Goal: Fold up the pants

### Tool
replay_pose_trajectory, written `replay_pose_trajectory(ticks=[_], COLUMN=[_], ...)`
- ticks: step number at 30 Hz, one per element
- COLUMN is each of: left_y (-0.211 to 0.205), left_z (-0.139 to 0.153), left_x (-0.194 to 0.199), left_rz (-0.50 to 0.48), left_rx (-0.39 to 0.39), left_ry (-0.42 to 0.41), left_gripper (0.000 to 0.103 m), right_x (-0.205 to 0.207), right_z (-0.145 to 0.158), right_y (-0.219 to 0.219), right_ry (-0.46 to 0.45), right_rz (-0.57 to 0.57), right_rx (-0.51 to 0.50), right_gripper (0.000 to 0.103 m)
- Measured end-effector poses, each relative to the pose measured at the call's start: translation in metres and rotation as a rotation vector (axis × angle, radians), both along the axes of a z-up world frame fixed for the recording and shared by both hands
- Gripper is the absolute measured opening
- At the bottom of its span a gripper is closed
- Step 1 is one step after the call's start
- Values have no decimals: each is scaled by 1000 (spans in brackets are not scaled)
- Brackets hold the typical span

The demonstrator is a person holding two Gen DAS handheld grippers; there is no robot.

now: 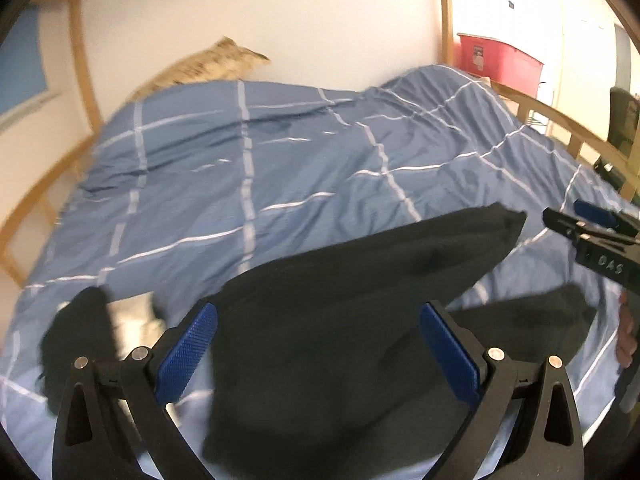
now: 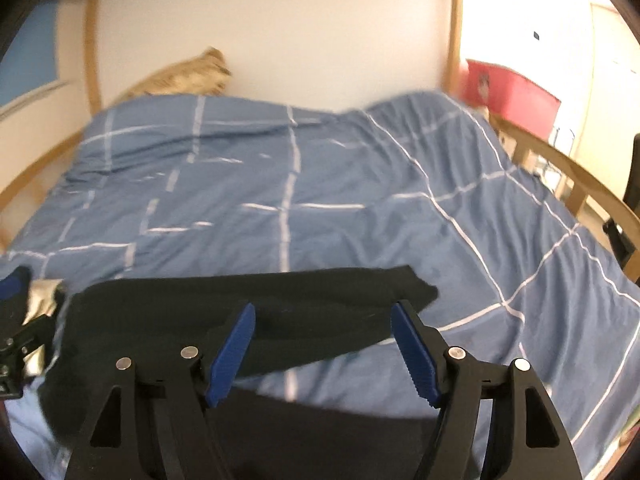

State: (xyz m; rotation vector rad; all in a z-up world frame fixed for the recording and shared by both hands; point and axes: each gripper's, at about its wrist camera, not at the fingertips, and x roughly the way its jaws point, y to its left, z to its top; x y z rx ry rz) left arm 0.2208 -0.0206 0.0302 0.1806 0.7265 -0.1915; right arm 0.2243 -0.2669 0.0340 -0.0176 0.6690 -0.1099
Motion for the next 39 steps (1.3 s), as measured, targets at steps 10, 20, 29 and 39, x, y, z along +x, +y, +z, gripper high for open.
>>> replay_pose_trajectory(ticks=[10,20,29,39], left_y=[48,75,81,76], left_z=[-28,-57,-84,-110], left_x=[-105,-149,-139,-88], left_rz=[103,232,256,240], left_rx=[13,-19,-105,-122], left_ry=[-103,-173,-105,6], left_gripper=[103,103,95,76], right_x=[-97,-158,-156,-125], right_z=[-30,-70,-108,-137], right_y=[36,37,24,21], right_ry=[-82,-141,-85,-4], right_rz=[-38,-227,-284,-307], right_rx=[77,151,323,360], right_gripper=[71,71,71,70])
